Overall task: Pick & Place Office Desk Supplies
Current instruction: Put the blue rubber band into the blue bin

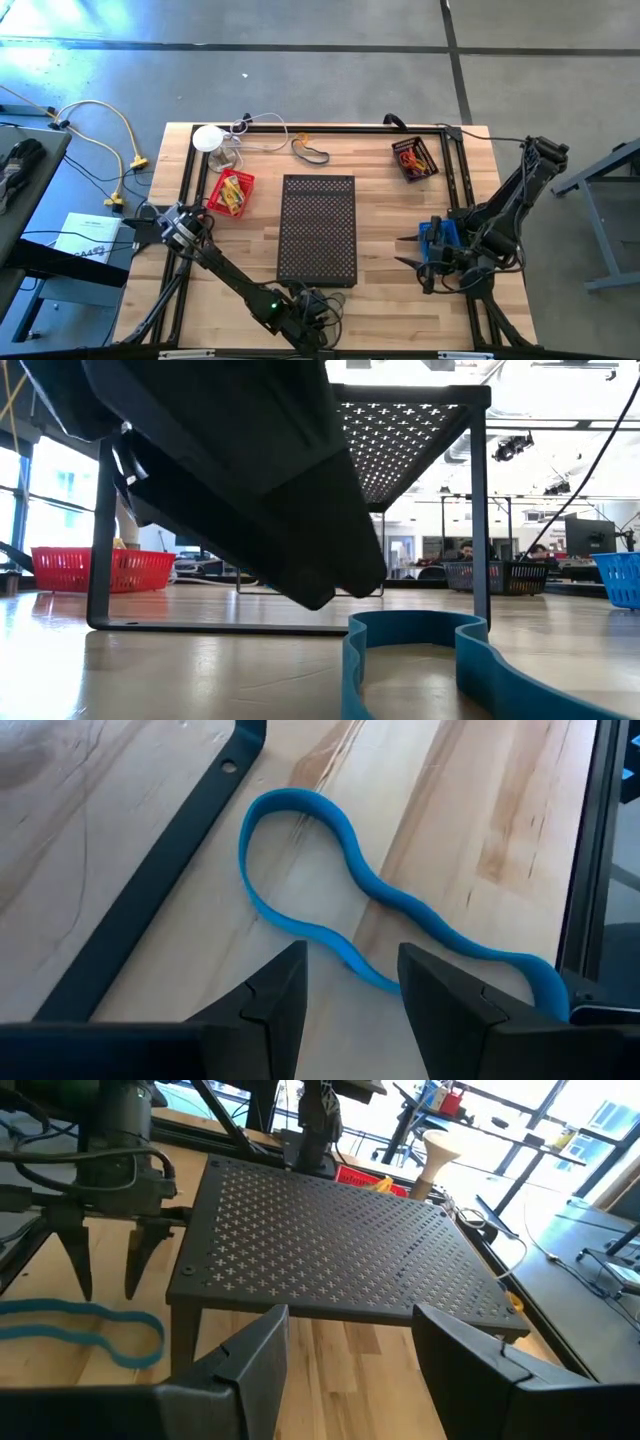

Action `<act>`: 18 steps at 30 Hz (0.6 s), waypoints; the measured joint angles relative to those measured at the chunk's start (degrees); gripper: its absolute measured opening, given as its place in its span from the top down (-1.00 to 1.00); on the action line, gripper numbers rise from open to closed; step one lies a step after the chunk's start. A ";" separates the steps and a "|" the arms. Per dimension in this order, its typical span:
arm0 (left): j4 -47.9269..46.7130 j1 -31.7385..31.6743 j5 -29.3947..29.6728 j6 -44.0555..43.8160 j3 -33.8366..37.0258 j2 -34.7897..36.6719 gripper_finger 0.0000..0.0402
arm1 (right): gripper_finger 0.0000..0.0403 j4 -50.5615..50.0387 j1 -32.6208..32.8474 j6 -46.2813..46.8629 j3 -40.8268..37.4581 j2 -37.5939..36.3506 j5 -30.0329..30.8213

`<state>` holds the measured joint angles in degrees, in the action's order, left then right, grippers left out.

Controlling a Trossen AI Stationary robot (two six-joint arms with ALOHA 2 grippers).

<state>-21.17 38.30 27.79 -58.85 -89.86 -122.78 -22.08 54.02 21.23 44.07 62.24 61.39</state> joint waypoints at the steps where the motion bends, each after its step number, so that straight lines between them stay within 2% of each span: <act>1: 0.05 0.00 0.00 -0.02 0.00 0.00 0.25 | 0.00 0.04 0.00 -0.01 0.00 0.00 0.00; 14: 2.30 -0.70 -1.37 -0.09 0.02 -3.04 0.25 | 0.00 0.19 0.00 -0.02 0.00 0.00 -0.30; 18: 1.18 -1.24 -3.22 -3.48 -0.23 -4.01 0.25 | 0.00 0.11 0.00 -0.02 0.00 0.00 -1.58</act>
<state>-19.98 37.07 24.57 -62.33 -90.09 -126.79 -21.96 54.02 21.21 44.07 62.24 59.80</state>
